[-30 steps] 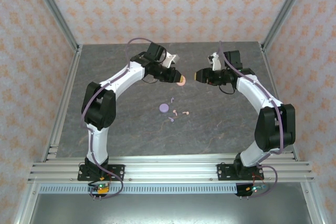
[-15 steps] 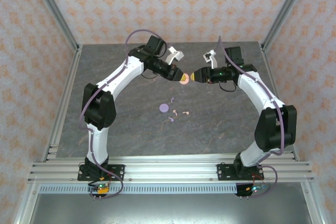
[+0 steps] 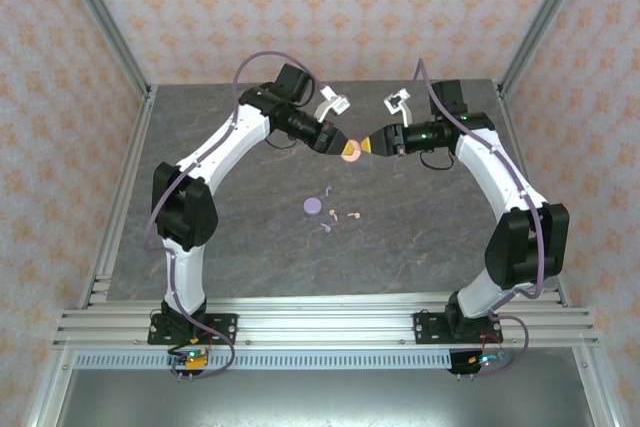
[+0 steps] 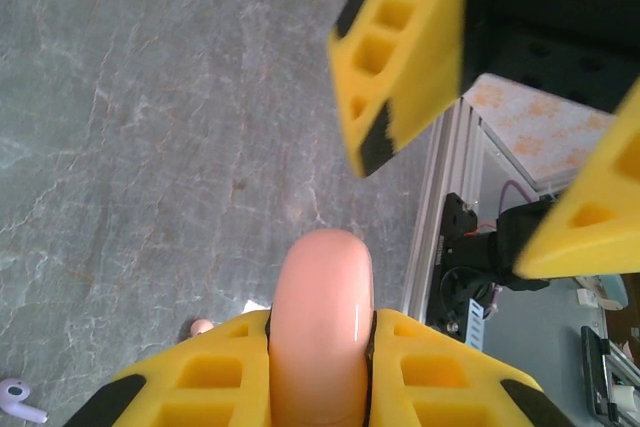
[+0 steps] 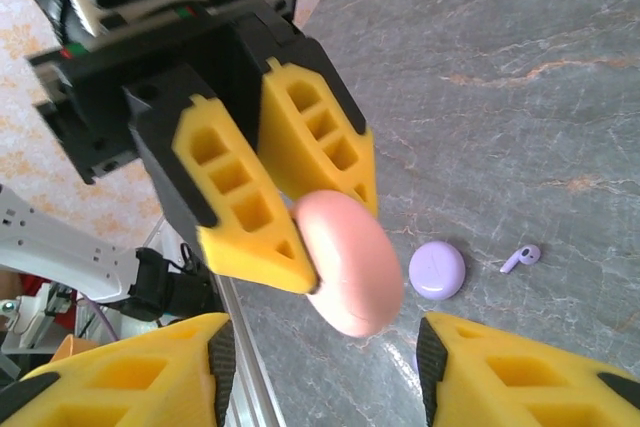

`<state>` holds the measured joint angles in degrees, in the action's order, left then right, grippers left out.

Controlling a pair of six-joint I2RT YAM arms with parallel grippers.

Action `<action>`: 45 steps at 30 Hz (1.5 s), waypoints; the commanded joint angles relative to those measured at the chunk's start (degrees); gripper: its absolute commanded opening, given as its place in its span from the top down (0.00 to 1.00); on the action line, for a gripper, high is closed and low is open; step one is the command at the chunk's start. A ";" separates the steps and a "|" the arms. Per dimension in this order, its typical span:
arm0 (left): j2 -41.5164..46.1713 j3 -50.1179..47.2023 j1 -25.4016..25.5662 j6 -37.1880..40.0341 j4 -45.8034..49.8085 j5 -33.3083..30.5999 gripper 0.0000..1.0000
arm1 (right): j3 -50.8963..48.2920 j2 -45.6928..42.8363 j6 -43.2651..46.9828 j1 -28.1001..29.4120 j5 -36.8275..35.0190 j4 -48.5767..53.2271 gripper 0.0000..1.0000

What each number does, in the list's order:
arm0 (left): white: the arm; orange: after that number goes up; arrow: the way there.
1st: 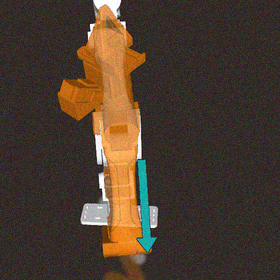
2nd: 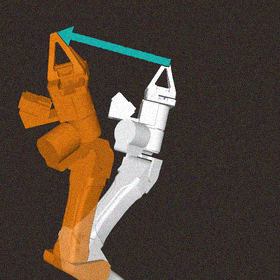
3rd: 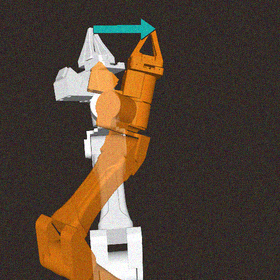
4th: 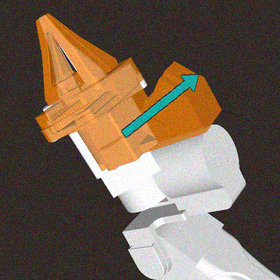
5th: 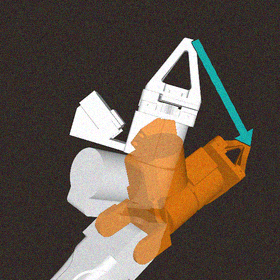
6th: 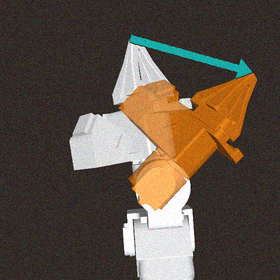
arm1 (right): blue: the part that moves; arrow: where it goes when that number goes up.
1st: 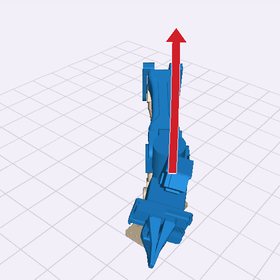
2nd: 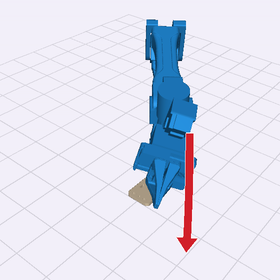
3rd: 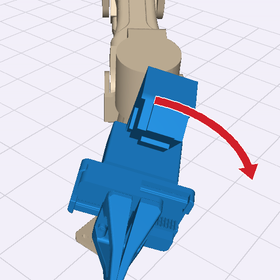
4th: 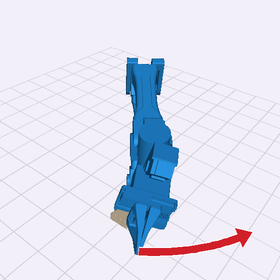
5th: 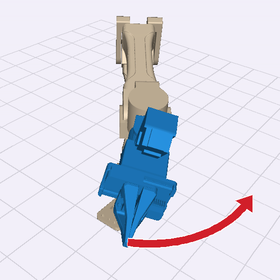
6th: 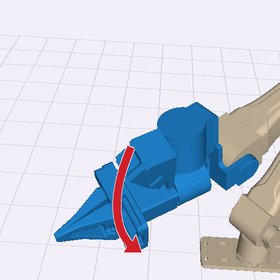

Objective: Insert the wireless bluetooth earbuds into the charging case

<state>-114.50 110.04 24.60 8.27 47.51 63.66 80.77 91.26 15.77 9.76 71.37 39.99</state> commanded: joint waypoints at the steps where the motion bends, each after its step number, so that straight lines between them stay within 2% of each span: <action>1: 3.83 2.53 -0.65 1.80 2.37 2.86 0.87 | 2.72 0.49 4.14 0.94 2.72 3.41 0.47; 12: 4.72 4.11 -0.35 2.23 3.55 4.44 0.87 | 6.83 2.65 10.44 2.96 5.09 10.42 0.46; 24: 4.72 5.02 0.44 1.77 3.21 5.38 0.87 | 9.57 4.10 11.42 4.11 5.68 12.22 0.56; 31: 4.72 4.97 0.75 1.41 2.95 5.25 0.86 | 10.07 4.25 10.08 4.39 5.36 10.80 0.73; 33: 4.72 5.05 0.88 1.14 2.89 4.84 0.81 | 9.72 3.82 9.17 4.26 5.09 9.59 0.77; 40: 6.98 3.38 0.80 -1.59 0.22 2.86 0.51 | 5.05 1.04 1.59 2.14 4.48 0.18 0.80; 45: 8.13 1.43 0.69 -4.95 -3.60 1.31 0.43 | 2.93 -0.55 -1.11 1.05 3.14 -3.14 0.80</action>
<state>-109.97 112.36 25.04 5.82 46.76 64.88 84.79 93.10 17.39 11.68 75.68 42.19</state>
